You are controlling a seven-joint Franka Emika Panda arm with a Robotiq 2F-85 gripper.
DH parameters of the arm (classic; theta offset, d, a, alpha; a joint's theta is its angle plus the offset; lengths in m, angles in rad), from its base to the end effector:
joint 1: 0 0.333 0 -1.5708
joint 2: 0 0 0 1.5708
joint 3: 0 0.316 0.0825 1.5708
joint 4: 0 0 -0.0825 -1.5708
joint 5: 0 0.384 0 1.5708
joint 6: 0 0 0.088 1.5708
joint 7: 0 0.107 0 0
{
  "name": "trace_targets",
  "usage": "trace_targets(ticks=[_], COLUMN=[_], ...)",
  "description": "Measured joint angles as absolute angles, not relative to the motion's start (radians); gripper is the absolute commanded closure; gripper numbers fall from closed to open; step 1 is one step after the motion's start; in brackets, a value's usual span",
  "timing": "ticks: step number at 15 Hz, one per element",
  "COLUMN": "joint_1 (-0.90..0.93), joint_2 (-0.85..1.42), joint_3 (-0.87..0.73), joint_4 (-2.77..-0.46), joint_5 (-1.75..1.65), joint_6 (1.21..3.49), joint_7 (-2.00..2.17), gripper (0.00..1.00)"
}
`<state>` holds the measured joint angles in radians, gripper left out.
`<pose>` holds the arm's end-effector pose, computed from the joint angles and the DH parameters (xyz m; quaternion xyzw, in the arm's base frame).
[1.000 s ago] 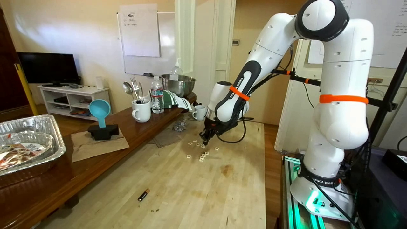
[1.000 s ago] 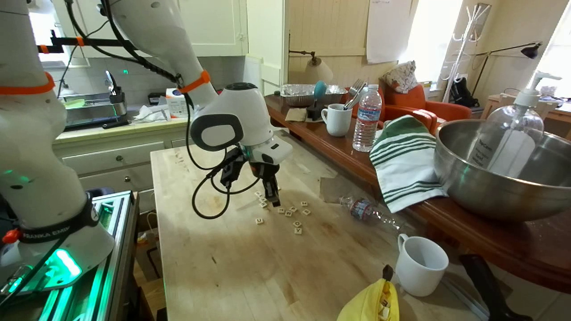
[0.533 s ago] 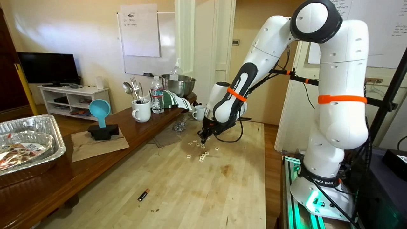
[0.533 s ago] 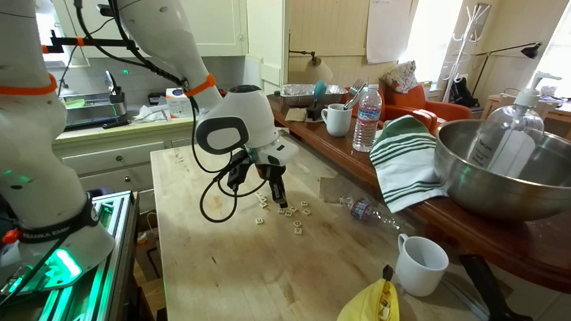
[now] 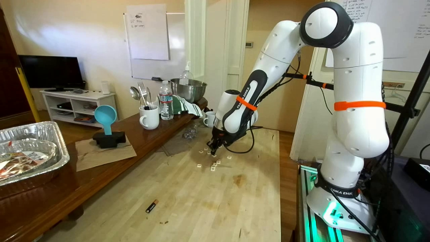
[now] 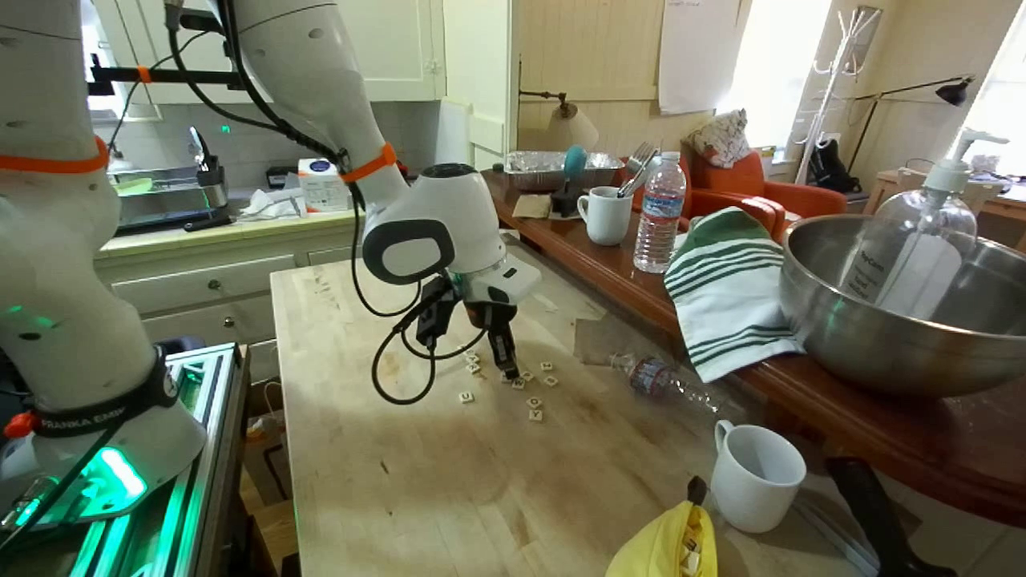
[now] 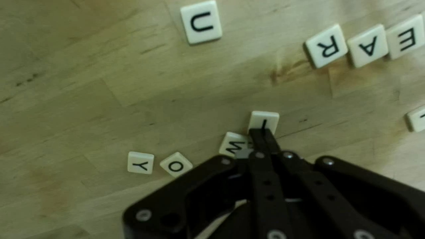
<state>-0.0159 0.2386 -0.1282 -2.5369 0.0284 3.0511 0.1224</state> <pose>0.4778 -0.0735 0.2135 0.9801 -0.1414 0.1384 0.0130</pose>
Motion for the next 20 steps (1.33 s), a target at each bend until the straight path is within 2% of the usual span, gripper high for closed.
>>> trace_targets(ticks=[20], joint_1=[-0.021], joint_2=[0.197], joint_3=[-0.093], joint_4=[-2.627], joint_5=[-0.172], joint_6=[3.131], joint_7=[-0.202], gripper=[1.00])
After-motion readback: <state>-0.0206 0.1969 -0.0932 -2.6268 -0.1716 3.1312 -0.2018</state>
